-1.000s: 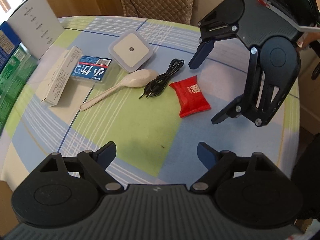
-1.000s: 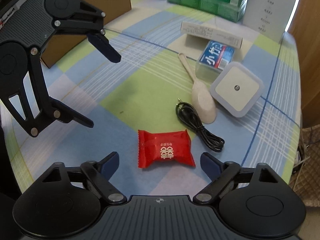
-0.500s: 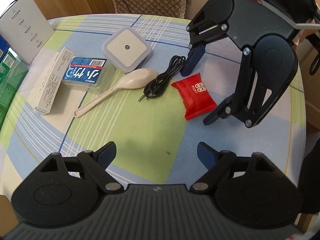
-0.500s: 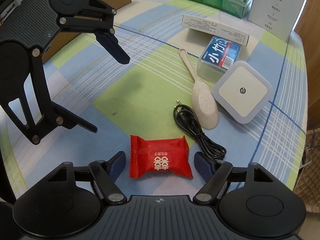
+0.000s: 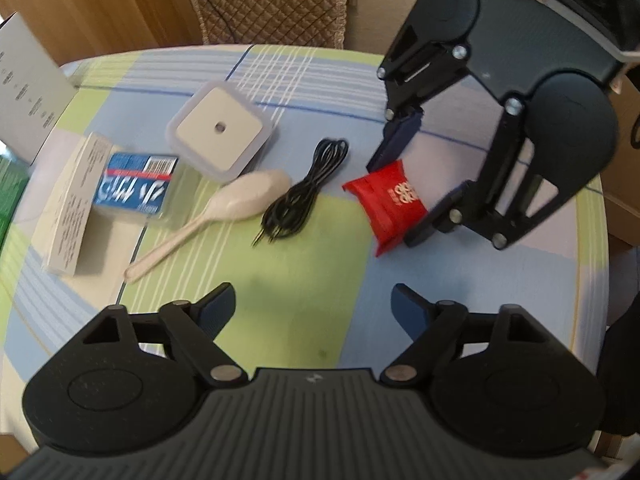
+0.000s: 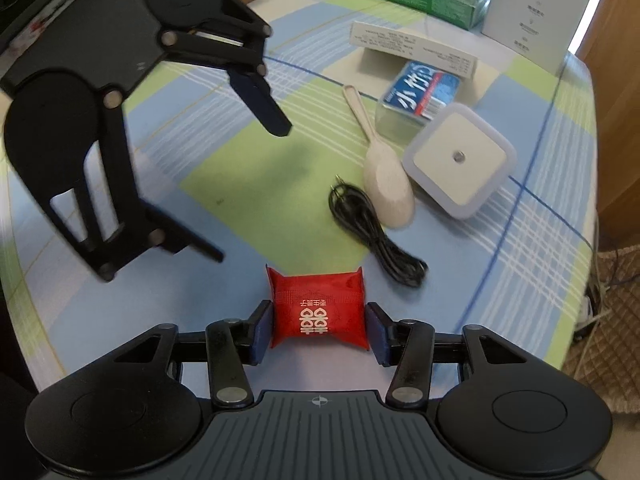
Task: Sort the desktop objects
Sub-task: 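Grasp the black cable with the left tool while the right tool grasps the red packet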
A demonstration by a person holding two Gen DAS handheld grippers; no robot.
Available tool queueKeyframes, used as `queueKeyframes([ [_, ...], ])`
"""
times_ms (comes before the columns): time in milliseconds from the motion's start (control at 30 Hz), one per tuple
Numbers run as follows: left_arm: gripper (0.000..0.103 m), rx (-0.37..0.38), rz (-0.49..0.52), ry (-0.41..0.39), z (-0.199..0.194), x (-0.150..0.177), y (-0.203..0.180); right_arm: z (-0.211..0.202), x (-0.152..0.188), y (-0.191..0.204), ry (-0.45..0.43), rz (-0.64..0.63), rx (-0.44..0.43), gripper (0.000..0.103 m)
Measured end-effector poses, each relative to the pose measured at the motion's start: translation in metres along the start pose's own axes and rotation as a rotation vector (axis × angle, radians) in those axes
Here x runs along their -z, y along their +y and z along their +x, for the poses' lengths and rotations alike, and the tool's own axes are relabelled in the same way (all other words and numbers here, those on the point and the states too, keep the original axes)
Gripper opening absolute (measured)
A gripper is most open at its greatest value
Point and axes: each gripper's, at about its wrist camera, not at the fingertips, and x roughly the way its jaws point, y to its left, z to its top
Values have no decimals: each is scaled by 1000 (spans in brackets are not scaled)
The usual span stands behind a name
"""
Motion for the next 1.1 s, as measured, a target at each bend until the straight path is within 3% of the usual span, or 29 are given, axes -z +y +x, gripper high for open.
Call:
queueKeyframes([
  [167,69,25,40,-43,9,-18,-5,-8,15,-12,11,45,34,46],
  [300,54,33,76,-70,17,-30,-6,-13,23,-23,9,92,46,46],
  [867,46,50,116,-97,46,-61,-11,-20,29,-34,-2,138,83,46],
  [1033,29,59,119,-65,54,-67,-15,-22,34,-36,-1,145,85,46],
  [1100,12,42,111,-47,55,-66,-17,-22,34,-35,-4,149,85,46],
])
